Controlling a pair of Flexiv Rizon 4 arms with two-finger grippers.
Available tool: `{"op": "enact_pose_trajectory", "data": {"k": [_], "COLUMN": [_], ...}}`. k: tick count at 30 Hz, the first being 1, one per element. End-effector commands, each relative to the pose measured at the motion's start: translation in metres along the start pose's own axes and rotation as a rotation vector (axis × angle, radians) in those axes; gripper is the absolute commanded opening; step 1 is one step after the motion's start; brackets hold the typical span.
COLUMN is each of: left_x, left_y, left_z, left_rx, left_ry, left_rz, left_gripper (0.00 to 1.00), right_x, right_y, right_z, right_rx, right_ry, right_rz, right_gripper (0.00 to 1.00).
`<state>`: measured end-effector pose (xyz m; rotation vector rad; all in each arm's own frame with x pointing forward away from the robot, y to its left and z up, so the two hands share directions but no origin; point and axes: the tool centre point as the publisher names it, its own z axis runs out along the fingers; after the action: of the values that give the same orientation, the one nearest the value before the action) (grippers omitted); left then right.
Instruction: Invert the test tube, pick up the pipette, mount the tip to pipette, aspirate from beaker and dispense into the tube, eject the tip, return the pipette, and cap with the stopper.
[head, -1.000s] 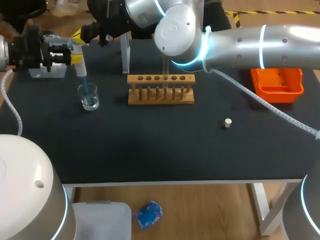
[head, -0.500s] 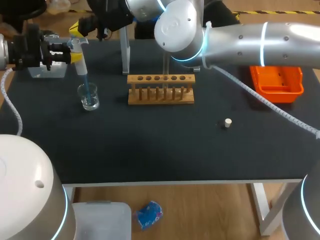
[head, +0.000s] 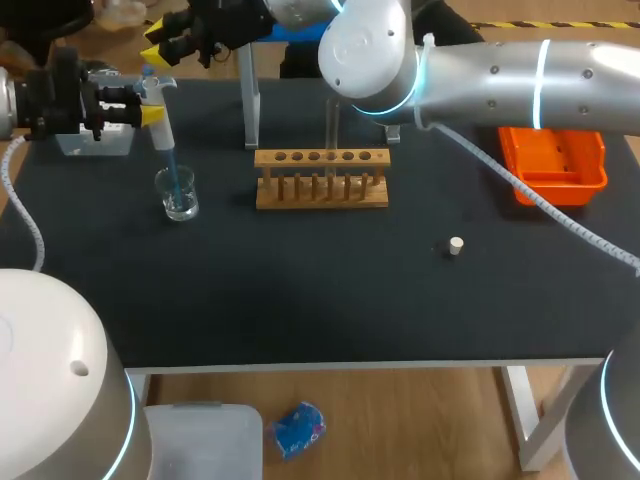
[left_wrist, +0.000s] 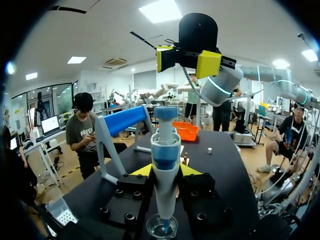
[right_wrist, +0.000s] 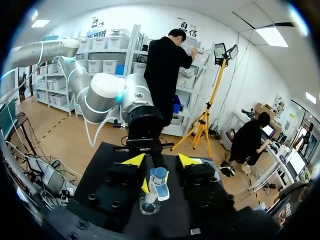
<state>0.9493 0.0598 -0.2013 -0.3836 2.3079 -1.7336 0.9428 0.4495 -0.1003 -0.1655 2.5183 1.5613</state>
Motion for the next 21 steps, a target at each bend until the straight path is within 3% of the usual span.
{"op": "enact_pose_trajectory", "data": {"k": [1, 9, 21], "left_x": [-0.001, -0.001, -0.001], "left_y": [-0.001, -0.001, -0.001], "left_z": [-0.001, -0.001, -0.001], "left_rx": [-0.001, -0.001, -0.001], "left_ry": [0.004, 0.004, 0.004], "left_rz": [0.0, 0.0, 0.0], "left_gripper": [0.0, 0.0, 0.0], "right_x": [0.003, 0.004, 0.001], "right_y": [-0.003, -0.013, -0.051], "right_z": [-0.026, -0.078, -0.197], "right_rx": [0.009, 0.011, 0.033], "right_ry": [-0.008, -0.021, -0.068], "right_rz": [-0.002, -0.022, -0.005], "right_gripper": [1.0, 1.0, 1.0]}}
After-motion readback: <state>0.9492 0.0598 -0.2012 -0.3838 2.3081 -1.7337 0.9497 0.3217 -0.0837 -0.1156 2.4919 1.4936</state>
